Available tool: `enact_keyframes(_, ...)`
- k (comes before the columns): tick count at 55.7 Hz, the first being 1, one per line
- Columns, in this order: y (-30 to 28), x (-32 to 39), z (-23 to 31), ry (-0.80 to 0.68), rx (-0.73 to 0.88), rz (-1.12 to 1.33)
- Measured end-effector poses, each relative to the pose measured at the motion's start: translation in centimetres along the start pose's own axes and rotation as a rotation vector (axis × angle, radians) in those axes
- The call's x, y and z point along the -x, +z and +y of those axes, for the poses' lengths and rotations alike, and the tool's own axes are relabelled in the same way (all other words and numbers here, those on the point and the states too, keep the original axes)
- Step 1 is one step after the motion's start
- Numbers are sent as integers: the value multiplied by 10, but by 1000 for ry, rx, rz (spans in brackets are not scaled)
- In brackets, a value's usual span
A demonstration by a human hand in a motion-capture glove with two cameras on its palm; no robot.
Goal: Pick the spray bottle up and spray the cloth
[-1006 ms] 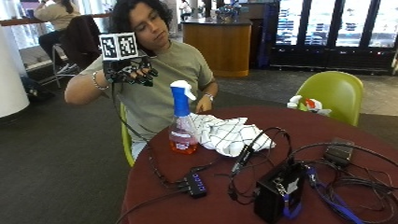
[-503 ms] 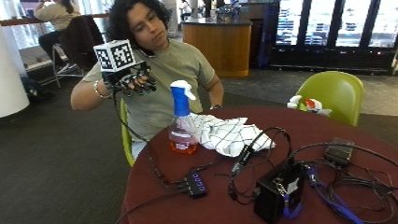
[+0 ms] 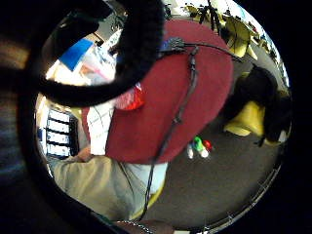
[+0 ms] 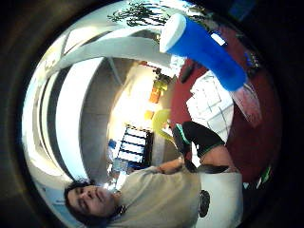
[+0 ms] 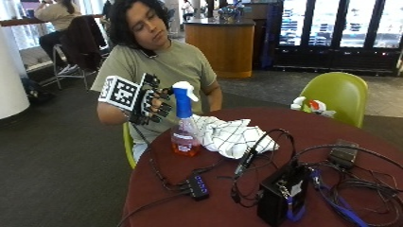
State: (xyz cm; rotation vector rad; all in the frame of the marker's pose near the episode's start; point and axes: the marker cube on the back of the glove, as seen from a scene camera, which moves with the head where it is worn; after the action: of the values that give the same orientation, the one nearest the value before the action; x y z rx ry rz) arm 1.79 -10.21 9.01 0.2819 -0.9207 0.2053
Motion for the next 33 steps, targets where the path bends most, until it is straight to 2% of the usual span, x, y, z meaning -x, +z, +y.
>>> enact_keyframes(19,46,-16,-52,4,-127,-278)
enact_keyframes(33,62,-17,-80,-18,-276,-291)
